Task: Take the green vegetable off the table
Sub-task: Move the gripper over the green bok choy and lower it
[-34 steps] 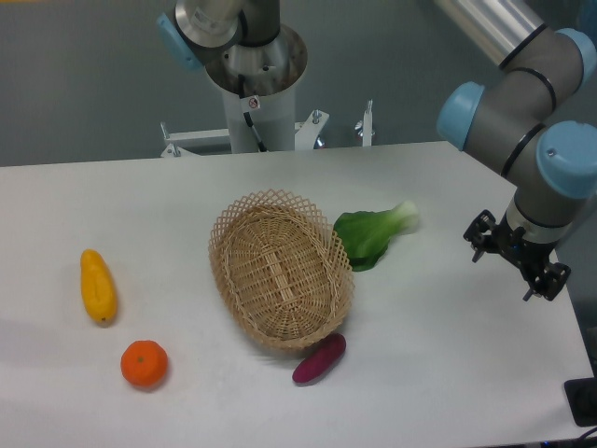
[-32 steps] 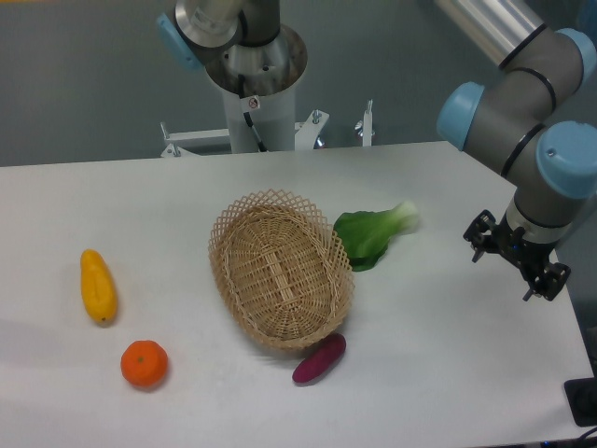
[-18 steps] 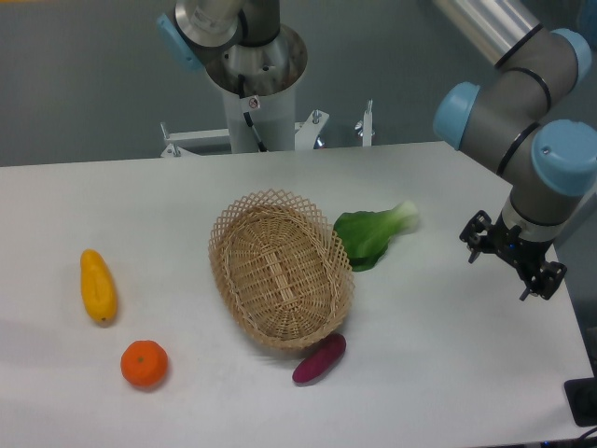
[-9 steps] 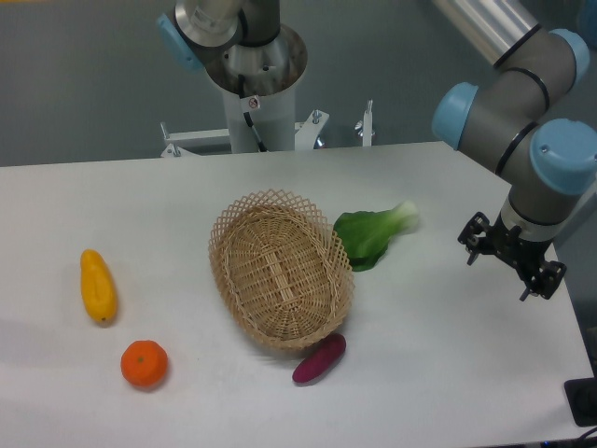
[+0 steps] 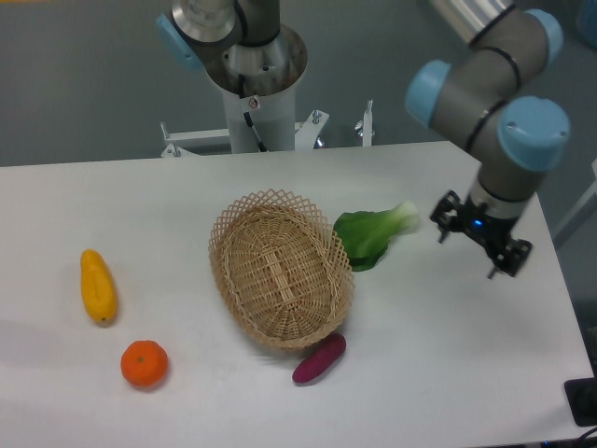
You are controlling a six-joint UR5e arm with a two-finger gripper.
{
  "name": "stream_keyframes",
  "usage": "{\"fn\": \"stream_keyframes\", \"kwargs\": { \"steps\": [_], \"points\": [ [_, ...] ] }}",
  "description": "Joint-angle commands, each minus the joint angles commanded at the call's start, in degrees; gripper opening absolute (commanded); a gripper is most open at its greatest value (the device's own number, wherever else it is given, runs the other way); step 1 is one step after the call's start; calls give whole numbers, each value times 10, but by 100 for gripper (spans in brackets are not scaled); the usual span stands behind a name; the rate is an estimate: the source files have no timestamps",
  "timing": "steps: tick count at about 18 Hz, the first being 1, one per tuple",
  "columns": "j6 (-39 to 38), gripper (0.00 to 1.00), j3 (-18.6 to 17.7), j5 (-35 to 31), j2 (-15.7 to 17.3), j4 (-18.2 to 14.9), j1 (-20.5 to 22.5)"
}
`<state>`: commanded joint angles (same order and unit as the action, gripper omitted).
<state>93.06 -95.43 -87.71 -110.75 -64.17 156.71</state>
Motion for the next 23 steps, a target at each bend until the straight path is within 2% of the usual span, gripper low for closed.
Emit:
{"fn": "stream_keyframes", "kwargs": {
  "steps": [3,9,17,23],
  "points": [
    [71,100,-54,-4,18,18,6],
    [157,100,-119,-8,36,19,27],
    [163,100,-148,-8,37,32,36],
    [163,100,-175,-18,39,75,33]
  ]
}}
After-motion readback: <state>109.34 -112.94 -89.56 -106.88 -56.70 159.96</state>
